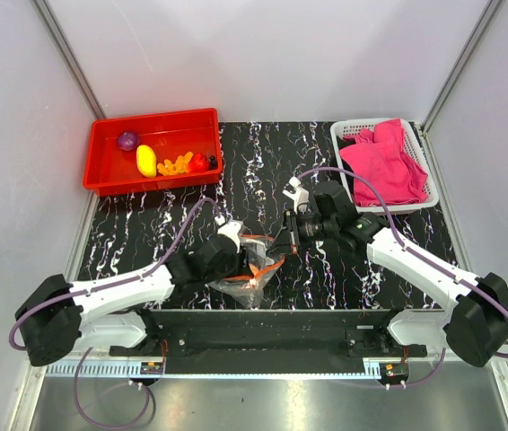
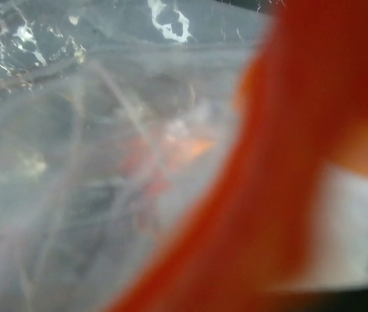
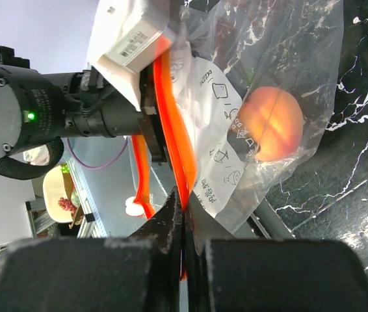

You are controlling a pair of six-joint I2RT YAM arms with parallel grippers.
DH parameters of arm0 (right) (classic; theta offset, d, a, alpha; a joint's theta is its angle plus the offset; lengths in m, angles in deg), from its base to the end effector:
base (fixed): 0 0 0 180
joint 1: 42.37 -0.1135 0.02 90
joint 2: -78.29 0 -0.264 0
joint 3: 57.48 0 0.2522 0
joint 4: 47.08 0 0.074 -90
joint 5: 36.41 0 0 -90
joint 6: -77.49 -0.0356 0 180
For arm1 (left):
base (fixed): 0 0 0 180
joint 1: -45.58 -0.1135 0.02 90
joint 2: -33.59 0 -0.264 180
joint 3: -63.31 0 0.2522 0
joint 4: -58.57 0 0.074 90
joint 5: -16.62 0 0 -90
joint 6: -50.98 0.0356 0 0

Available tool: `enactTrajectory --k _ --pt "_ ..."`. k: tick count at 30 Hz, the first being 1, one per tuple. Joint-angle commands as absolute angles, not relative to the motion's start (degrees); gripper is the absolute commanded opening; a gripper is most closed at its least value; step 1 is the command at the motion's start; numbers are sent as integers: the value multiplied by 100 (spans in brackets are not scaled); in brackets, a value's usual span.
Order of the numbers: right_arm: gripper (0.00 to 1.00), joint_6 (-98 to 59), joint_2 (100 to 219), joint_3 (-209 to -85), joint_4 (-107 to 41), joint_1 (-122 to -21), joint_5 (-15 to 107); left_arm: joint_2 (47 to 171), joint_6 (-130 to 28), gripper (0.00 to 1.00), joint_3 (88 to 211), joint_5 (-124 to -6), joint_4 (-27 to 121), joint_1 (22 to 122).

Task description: Open the zip-top bag and remove the fake food

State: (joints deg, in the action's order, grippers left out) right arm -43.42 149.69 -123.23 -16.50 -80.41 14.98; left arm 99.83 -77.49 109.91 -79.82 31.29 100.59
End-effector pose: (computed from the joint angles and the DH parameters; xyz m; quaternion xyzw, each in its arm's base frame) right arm 0.1981 0.1832 0.2787 -0.2015 0.8308 0.4847 0.1849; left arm 0.1328 -0.1828 0.1905 0.1132 0.9220 -0.2312 0.2893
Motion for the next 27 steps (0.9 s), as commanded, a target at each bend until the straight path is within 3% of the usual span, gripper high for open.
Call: enactTrajectory --k 1,4,7,8,9,21,27 --pt "0 -4274 14834 -12292 -1715 -7990 1456 9451 -7576 35 10950 -8243 3127 10051" --pt "0 -4283 14843 -12283 -1723 -7999 1474 8968 -7505 28 10994 -8410 3004 10060" --pt "0 -4274 14852 -12266 -1724 -7999 1491 8537 -7444 15 11047 -8524 2872 10069" --pt "0 -4274 14852 -12257 -1724 -7999 1491 8353 -7444 4 11055 -8568 2820 10069" --pt "0 -4257 14860 -12257 -1724 -7999 1500 8256 -7426 0 11064 -8595 2793 10078" --pt "0 -4160 14799 -12082 -1653 -7999 1676 7280 -7399 10 11302 -8955 2362 10078" --pt "0 -4195 14492 -11976 -1583 -7999 1956 6770 -7408 9 11065 -9148 2635 10078"
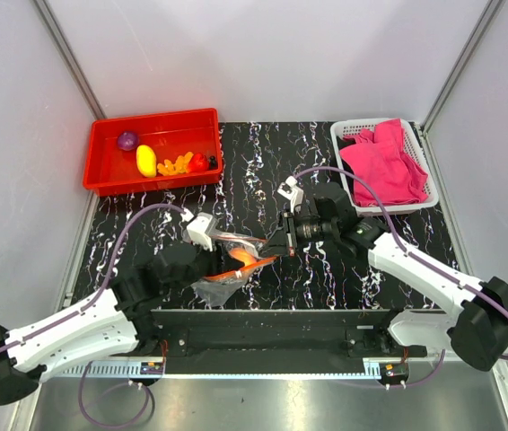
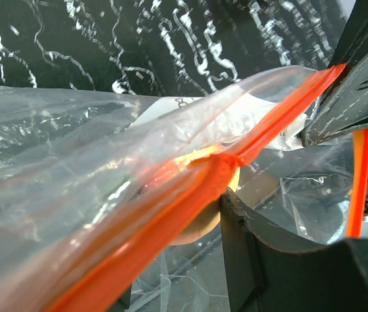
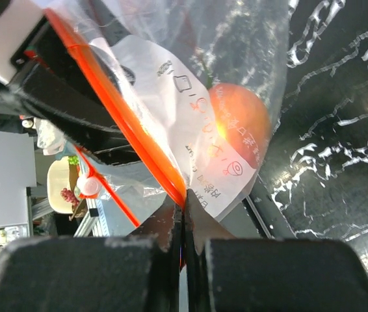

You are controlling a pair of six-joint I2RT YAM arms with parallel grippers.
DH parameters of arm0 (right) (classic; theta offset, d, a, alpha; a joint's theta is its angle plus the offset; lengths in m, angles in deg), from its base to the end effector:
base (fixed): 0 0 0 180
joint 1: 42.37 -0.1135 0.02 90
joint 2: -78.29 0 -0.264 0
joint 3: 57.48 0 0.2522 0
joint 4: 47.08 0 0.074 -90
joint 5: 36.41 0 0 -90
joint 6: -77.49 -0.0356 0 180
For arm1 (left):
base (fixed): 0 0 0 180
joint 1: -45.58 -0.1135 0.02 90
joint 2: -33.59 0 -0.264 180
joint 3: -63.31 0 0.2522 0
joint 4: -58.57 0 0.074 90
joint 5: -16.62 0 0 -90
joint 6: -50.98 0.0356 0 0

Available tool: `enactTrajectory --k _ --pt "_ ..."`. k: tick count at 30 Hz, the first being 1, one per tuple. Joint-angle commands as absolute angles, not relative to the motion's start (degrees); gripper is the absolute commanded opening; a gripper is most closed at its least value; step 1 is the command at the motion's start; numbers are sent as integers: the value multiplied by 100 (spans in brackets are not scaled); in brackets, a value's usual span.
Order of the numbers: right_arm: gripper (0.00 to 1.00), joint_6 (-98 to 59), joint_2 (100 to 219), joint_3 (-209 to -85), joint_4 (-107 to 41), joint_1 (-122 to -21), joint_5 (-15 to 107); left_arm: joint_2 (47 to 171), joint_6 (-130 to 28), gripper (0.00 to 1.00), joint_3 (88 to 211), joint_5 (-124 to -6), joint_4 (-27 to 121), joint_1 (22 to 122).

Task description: Open the zip-top bag and remove the fake food

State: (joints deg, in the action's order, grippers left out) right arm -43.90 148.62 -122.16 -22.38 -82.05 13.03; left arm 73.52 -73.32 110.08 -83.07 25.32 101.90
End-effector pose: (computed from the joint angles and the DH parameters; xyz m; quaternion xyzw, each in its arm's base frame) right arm 0.1925 0.1898 0.2862 -0.2308 0.7992 0.5158 0.2049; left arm 0.0969 -0.1345 0.2645 0.1181 0.8398 -0.3227 0.4203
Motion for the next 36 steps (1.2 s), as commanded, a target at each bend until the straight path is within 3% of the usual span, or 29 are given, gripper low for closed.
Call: enactTrajectory --k 1,7,16,25,36 --pt "0 -4177 14439 -11958 -1565 -7999 2079 6700 -7417 8 11038 -9201 2635 10078" --pt "0 -4159 14298 -11861 -1529 -8008 2327 6593 -7821 2 11125 -9483 2643 10069" --pt "0 -4072 14684 -12564 -1241 -8236 2326 8938 -7708 0 12460 -9561 2407 10191" --pt "0 -3914 14790 -13153 -959 -8377 2485 9924 -7496 0 13551 -9896 1703 10447" --pt "0 -3668 14764 -13180 -695 -8377 2774 9460 -7733 0 13639 -9536 1633 10438"
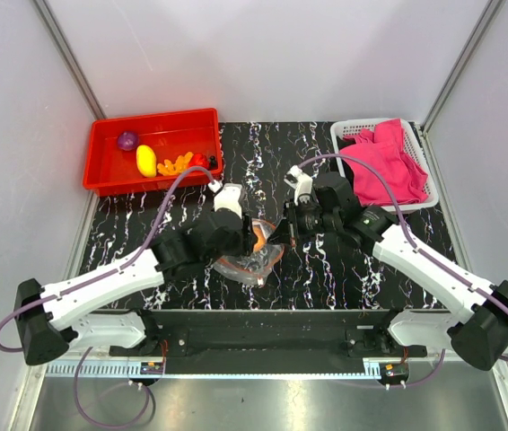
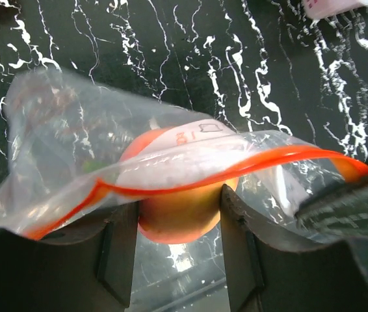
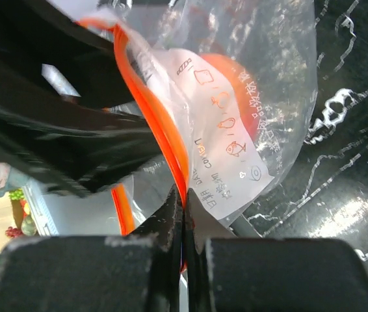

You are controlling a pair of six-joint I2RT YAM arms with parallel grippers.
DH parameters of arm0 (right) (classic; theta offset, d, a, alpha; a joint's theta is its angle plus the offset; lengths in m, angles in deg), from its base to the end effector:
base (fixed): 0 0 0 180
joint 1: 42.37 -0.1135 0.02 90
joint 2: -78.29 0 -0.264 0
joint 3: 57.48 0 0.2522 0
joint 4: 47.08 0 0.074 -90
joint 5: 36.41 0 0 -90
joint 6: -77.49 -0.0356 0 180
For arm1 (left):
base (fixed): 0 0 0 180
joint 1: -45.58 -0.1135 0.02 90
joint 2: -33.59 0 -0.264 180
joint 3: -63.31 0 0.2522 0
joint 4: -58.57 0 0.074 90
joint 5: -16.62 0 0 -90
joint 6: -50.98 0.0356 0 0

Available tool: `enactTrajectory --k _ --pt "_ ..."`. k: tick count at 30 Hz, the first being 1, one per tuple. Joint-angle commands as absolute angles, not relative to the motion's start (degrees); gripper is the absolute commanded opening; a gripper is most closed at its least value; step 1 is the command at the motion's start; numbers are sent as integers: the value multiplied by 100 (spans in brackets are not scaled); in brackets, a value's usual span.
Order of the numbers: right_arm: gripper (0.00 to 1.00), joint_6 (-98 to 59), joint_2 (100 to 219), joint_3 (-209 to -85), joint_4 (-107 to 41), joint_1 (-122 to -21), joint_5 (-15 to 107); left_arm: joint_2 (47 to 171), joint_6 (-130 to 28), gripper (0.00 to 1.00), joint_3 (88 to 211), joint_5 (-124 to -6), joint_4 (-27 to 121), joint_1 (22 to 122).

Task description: Open the zip-top bag and remove the fake food

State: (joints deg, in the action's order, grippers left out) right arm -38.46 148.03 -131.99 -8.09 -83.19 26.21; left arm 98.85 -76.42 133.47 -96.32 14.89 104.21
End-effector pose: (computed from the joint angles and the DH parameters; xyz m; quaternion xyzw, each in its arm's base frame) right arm 0.1915 0.1871 0.3227 -0.2209 0.8372 0.4247 0.2644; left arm 0.1389 -0.2011 0.3079 0.0783 0.8845 -0.1949 0.4167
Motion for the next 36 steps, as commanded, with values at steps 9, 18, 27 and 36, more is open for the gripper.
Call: enactTrajectory --k 9,18,27,36 --pt "0 -3588 14544 -12864 -572 -8377 3476 8801 -7295 0 13736 -8177 1746 10438" --pt "0 -3747 14421 -12714 -581 -8289 4119 7544 -6548 0 13709 -7872 2204 10429" --pt "0 -3597 14131 -12802 -467 -8254 4014 8105 -6197 10 14588 -10740 1176 9491" --pt "0 -3500 13876 -12741 -449 -8245 4005 9238 -5966 8 14352 -9662 3178 6723"
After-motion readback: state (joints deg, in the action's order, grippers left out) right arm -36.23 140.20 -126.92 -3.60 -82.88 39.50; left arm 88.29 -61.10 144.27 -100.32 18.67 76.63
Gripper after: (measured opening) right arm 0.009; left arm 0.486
